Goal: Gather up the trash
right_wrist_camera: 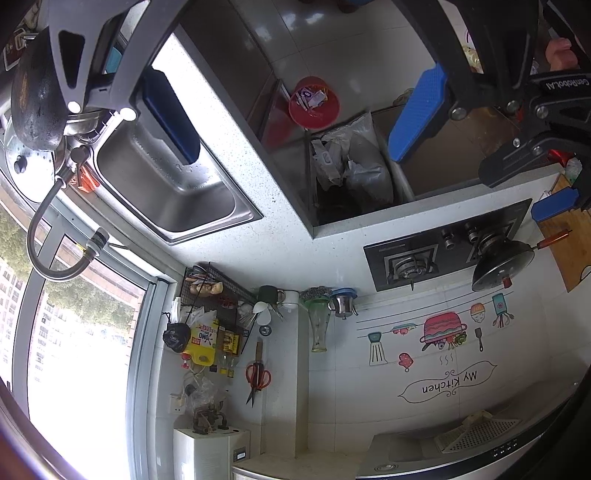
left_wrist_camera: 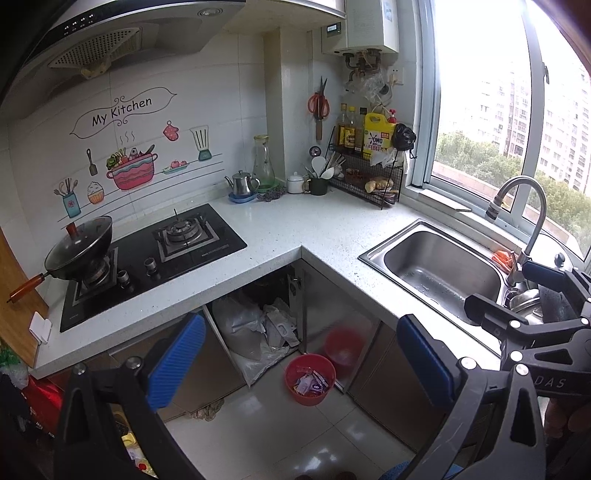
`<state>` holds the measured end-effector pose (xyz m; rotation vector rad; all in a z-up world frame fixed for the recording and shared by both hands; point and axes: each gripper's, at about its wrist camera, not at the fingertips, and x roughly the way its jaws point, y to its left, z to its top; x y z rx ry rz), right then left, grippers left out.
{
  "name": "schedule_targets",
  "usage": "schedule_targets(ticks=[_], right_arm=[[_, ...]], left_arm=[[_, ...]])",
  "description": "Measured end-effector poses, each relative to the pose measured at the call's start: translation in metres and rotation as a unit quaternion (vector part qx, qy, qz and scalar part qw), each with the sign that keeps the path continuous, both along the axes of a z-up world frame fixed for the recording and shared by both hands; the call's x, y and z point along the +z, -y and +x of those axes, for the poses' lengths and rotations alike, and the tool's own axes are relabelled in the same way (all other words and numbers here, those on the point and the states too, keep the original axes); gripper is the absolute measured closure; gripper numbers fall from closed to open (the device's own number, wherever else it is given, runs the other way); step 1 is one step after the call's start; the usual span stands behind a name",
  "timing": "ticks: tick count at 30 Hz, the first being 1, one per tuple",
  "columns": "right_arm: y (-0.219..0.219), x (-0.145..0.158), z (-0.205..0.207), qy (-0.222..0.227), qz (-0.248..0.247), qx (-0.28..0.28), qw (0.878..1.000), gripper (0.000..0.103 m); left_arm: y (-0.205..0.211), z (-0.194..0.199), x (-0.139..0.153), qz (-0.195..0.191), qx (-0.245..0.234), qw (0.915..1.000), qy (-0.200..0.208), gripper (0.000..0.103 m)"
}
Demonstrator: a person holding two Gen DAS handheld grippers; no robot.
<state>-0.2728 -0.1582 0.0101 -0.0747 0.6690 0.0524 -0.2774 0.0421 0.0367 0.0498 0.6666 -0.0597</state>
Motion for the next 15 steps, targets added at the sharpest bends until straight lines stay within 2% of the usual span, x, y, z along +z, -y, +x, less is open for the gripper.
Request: schedule_targets(ticks=[15], right_arm=[[-0.007, 0.000, -0.010, -0.006, 0.000, -0.013, 1.000, 0.001]], left_arm=[[0.012, -0.005, -0.006, 0.006, -0.007, 0.9999, -0.008, 0.000]])
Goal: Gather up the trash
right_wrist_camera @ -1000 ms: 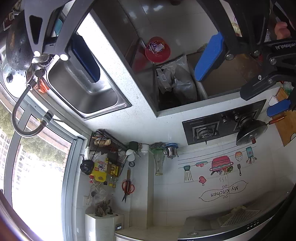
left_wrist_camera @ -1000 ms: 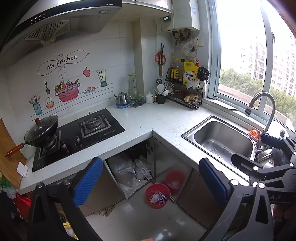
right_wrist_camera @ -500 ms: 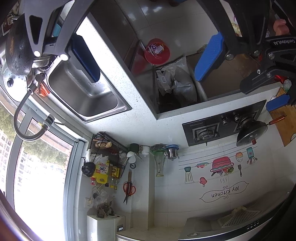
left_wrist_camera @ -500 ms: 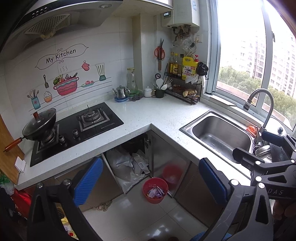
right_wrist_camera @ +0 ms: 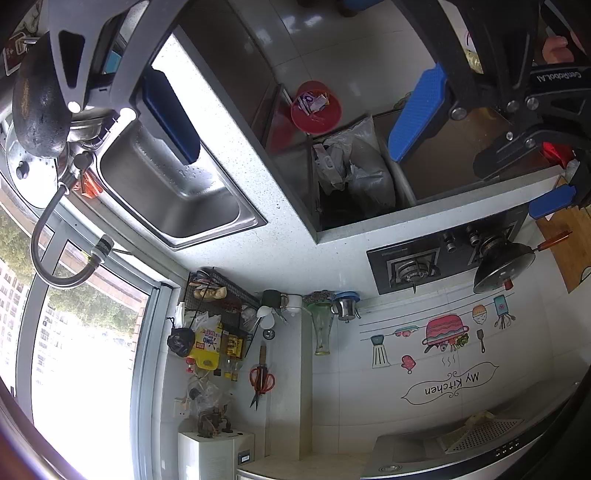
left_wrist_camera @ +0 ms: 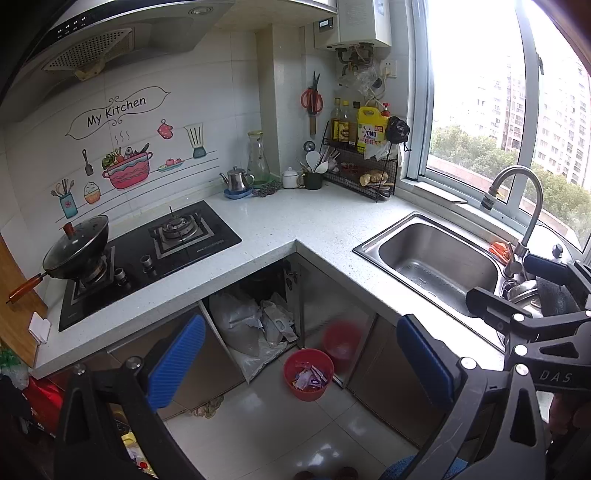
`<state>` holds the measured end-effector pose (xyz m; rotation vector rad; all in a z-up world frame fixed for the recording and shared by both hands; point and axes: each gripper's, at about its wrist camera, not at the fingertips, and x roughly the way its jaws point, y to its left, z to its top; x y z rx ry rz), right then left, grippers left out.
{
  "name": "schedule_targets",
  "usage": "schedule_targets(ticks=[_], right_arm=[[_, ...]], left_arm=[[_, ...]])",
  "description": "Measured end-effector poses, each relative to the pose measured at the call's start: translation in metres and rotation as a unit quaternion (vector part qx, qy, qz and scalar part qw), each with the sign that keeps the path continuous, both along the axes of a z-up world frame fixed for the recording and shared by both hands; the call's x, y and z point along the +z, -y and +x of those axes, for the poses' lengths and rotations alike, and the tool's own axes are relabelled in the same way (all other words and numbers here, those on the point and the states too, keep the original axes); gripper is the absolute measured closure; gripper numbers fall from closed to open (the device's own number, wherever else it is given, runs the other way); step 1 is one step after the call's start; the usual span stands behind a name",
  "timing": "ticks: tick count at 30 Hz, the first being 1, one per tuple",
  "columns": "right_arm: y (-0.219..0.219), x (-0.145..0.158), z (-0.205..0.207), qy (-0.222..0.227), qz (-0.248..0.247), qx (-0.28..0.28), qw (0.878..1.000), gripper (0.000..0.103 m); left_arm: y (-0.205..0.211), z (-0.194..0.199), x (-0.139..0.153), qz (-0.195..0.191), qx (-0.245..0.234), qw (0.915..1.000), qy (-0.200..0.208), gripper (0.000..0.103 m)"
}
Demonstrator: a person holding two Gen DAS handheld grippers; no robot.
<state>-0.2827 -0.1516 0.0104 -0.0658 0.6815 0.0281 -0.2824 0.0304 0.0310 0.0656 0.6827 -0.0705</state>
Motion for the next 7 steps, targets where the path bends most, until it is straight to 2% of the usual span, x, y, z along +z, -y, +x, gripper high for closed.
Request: schedule_targets(ticks=[7], right_arm=[[-0.0041, -0.0028, -0.0029, -0.006, 0.001, -0.004, 1.000, 0.001]], left_arm=[[0.0003, -0.0031, -0.0029, 0.004, -0.002, 1.0000, -0.004, 0.000]])
